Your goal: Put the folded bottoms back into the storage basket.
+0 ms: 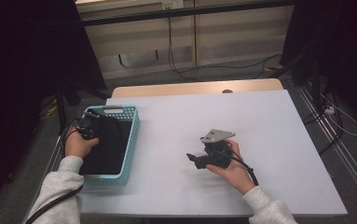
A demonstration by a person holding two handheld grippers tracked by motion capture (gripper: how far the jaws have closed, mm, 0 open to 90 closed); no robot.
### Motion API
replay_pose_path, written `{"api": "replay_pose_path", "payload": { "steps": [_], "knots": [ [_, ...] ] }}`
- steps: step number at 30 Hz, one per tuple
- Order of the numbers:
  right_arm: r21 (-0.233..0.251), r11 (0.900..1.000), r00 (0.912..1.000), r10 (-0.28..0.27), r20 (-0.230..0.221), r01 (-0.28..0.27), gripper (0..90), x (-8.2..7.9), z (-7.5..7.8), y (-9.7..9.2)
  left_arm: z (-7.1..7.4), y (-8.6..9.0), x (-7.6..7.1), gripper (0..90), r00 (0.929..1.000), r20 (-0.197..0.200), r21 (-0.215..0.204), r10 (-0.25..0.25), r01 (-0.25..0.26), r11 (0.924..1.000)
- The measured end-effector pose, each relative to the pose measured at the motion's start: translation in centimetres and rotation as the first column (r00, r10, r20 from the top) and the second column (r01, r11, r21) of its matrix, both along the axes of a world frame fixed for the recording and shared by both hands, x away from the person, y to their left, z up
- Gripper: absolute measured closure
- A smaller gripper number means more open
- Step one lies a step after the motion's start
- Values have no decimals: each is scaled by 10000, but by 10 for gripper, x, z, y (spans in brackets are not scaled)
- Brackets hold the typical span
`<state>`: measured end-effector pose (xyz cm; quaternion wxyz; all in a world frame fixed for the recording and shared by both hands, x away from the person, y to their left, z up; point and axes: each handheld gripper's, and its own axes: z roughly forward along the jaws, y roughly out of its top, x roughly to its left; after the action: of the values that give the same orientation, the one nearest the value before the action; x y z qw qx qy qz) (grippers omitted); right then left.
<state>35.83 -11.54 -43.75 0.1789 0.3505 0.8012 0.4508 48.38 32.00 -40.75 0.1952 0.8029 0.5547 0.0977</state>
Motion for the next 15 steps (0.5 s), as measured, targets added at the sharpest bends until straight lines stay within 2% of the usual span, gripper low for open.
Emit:
{"api": "replay_pose_path", "payload": {
  "steps": [7,9,10,11,15],
  "knots": [
    [11,10000,10000,66,8,-66,198,0,0,3,-5,8,7,900,9993,313,300,227,-236,9993],
    [19,10000,10000,60,35,-60,198,0,0,3,-7,8,9,900,9992,314,551,261,-278,9981],
    [33,10000,10000,71,51,-72,198,0,0,3,-9,9,9,900,9984,299,498,481,-496,9975],
    [26,10000,9999,92,60,-92,198,0,1,3,-11,12,10,900,9985,276,618,462,-478,9969],
    [10,9999,9999,104,60,-104,197,0,1,2,-15,17,9,900,9974,66,564,718,-720,9958]
  ]
}}
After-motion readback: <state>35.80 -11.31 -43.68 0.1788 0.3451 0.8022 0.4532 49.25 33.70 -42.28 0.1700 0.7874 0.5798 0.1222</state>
